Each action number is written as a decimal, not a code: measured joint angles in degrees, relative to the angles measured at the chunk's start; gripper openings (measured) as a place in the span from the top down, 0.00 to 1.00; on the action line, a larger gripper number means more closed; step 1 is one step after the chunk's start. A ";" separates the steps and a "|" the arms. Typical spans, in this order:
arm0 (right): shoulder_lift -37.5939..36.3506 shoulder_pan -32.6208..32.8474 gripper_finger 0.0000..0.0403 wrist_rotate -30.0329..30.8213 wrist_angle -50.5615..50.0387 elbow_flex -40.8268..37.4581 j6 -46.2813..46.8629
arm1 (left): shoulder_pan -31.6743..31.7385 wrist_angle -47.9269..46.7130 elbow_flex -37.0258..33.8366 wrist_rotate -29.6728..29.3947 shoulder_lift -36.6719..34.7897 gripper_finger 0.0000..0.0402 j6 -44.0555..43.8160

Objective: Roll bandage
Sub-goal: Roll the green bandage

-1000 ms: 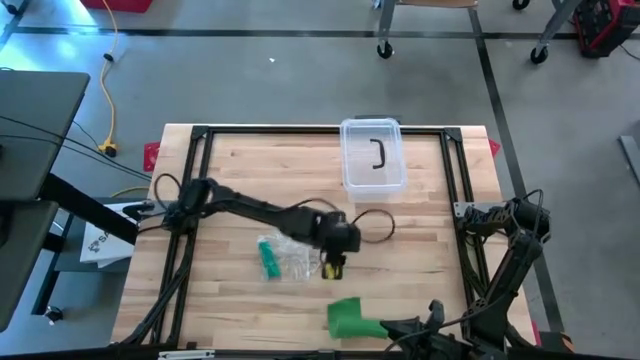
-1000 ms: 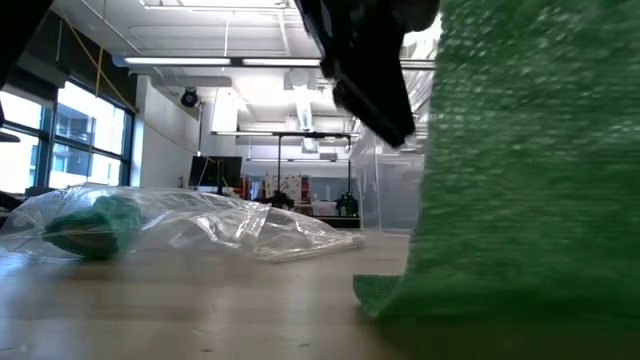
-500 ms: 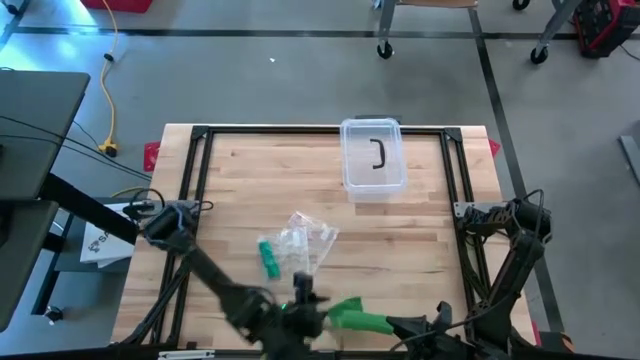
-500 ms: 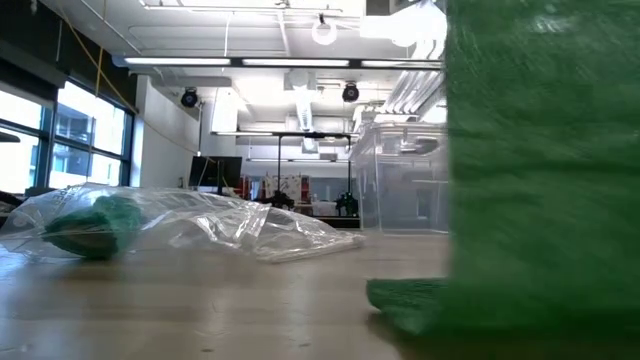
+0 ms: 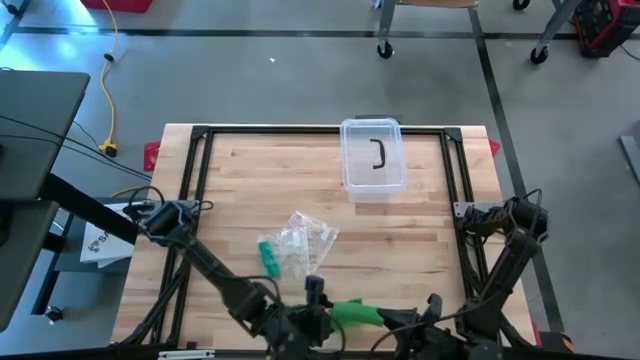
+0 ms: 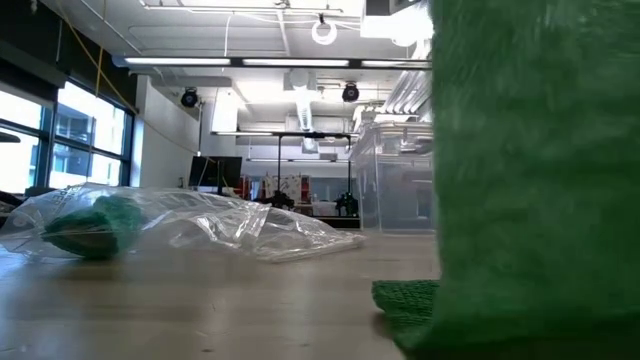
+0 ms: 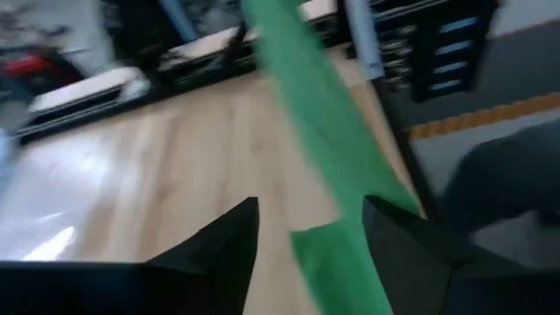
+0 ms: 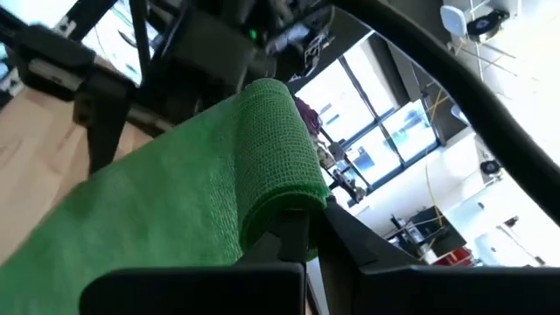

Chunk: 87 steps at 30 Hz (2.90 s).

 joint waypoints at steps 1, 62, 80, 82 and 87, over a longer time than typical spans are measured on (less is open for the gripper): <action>0.00 0.00 1.00 -0.06 1.28 0.00 -0.56 | 0.47 1.35 0.00 2.08 0.02 0.49 1.08; -0.22 -1.73 1.00 3.26 4.68 0.00 -1.80 | -7.30 1.91 0.00 -29.58 0.92 0.30 -13.26; -0.26 -0.74 1.00 3.32 4.73 0.04 -1.77 | -0.01 29.78 0.00 -11.75 1.77 0.46 13.31; -0.26 -0.72 1.00 3.32 4.73 0.04 -1.70 | 0.40 30.71 0.00 -11.92 2.08 0.53 12.89; -0.26 -0.39 1.00 3.27 4.71 0.04 -1.79 | 0.64 31.88 0.00 -11.53 2.98 0.72 12.67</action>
